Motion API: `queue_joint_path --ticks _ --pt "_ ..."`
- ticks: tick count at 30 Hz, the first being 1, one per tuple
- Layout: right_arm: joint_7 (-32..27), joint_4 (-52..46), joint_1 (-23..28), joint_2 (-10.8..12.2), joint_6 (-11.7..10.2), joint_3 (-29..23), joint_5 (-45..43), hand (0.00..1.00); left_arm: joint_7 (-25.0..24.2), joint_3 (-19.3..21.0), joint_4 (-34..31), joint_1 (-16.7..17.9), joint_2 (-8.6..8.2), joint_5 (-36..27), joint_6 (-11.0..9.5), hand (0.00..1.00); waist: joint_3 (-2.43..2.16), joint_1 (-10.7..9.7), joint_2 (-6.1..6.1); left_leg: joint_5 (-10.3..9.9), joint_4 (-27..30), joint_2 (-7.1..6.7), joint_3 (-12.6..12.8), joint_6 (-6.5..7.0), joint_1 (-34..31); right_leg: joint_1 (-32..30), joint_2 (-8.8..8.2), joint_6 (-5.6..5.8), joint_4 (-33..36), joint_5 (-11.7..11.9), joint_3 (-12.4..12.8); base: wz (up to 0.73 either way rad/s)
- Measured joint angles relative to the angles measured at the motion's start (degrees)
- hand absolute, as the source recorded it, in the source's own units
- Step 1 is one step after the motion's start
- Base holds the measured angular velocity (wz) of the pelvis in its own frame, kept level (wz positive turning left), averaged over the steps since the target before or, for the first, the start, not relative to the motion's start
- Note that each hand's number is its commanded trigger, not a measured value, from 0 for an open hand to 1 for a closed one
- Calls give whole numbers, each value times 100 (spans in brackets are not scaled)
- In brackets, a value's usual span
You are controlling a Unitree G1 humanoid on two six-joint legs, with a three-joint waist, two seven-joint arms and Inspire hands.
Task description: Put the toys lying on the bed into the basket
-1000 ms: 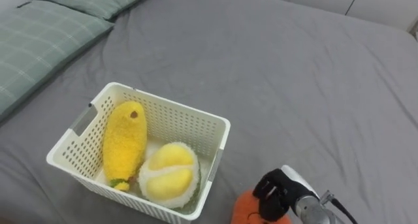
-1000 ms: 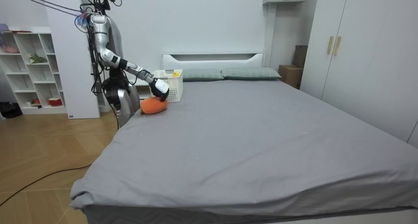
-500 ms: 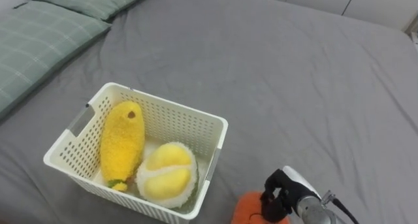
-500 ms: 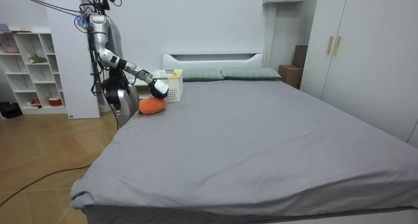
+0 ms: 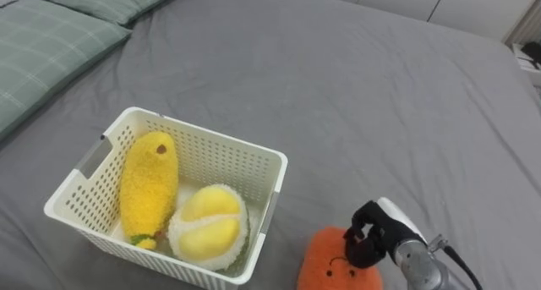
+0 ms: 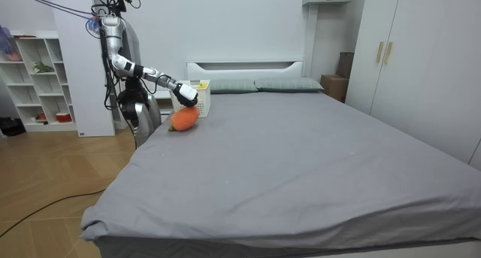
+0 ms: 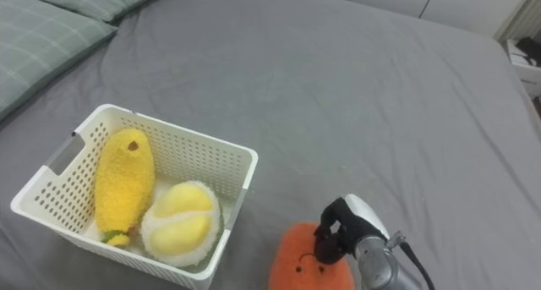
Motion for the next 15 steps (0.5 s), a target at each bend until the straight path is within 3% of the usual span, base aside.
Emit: queue_joint_path --ticks 5,15 --pt "-160 -769 2 -22 -56 -511 -9 100 22 404 243 -60 0 -4 -132 0 10 -70 11 0 -2 -3 9 1 6 -4 -3 2 4 -1 28 -1" --pt "-376 -2055 -1 -373 -67 -713 -25 100 27 547 274 -162 -2 5 -236 0 -25 -60 -56 0 -44 13 161 1 48 -50 4 3 19 -1 162 -7"
